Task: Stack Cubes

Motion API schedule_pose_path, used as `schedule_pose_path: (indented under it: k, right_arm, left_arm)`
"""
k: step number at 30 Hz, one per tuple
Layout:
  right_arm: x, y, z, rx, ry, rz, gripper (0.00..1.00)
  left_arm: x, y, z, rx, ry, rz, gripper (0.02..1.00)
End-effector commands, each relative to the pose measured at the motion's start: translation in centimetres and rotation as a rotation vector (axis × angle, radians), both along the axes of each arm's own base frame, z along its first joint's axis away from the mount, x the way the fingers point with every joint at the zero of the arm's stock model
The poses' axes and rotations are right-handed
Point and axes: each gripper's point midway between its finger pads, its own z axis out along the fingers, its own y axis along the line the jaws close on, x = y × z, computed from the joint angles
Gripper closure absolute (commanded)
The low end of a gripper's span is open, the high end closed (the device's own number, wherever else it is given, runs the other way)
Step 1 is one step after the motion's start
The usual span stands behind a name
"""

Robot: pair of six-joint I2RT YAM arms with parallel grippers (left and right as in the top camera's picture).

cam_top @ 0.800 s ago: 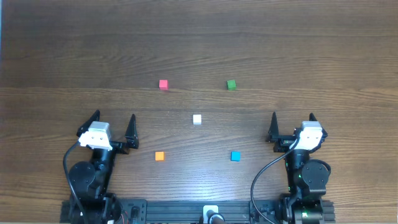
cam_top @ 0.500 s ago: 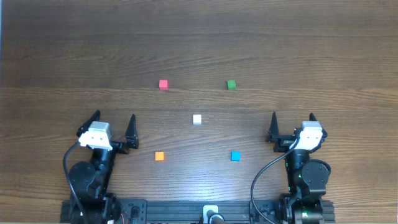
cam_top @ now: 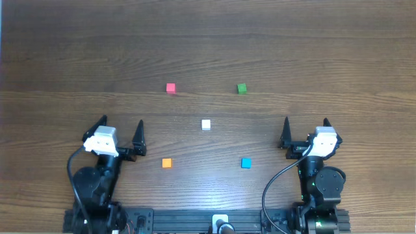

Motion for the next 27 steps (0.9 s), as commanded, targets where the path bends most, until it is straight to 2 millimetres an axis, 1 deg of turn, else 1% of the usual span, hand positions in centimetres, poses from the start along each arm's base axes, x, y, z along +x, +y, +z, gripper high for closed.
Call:
schedule_pose_path:
  k: [1,2,3,5,8,11,12,15,17,19,23,27]
  right_arm:
    - [0.0,0.0,-0.2,0.007,-0.004,0.004,0.007]
    - [0.0,0.0,-0.2,0.007,-0.004,0.004,0.007]
    - [0.0,0.0,-0.2,0.007,-0.004,0.004,0.009]
    - [0.0,0.0,-0.2,0.007,-0.004,0.004,0.007]
    - [0.0,0.0,-0.2,0.007,-0.004,0.004,0.007]
    - [0.0,0.0,-0.2,0.007,-0.004,0.004,0.009]
    - [0.0,0.0,-0.2,0.007,-0.004,0.004,0.007]
    - [0.0,0.0,-0.2,0.007,-0.004,0.004,0.007]
    - [0.0,0.0,-0.2,0.007,-0.004,0.004,0.007]
    - [0.0,0.0,-0.2,0.007,-0.004,0.004,0.007]
    - [0.0,0.0,-0.2,0.007,-0.004,0.004,0.009]
    - [0.0,0.0,-0.2,0.007,-0.004,0.004,0.007]
  left_arm:
    - [1.1,-0.4,1.8,-0.047,0.088,-0.017,0.020]
    - [1.9,-0.8,3.1,-0.066,0.133,-0.029,0.018]
    - [2.5,-1.1,3.9,-0.070,0.160,-0.048,0.020]
    - [5.2,-2.3,7.0,-0.121,0.279,-0.094,0.020]
    - [7.8,-3.1,8.3,-0.132,0.395,-0.103,0.020]
    - [10.3,-4.1,8.3,-0.144,0.529,-0.111,0.020]
    - [11.3,-4.6,7.9,-0.139,0.585,-0.115,0.020]
    - [13.5,-5.9,6.3,-0.129,0.703,-0.129,0.020]
    - [14.8,-6.9,4.4,-0.115,0.794,-0.140,0.020]
    - [15.5,-7.8,2.7,-0.104,0.858,-0.149,0.020]
    - [16.6,-9.6,-1.5,-0.072,0.973,-0.167,0.023]
    - [17.5,-9.9,-5.4,-0.025,1.056,-0.106,0.023]
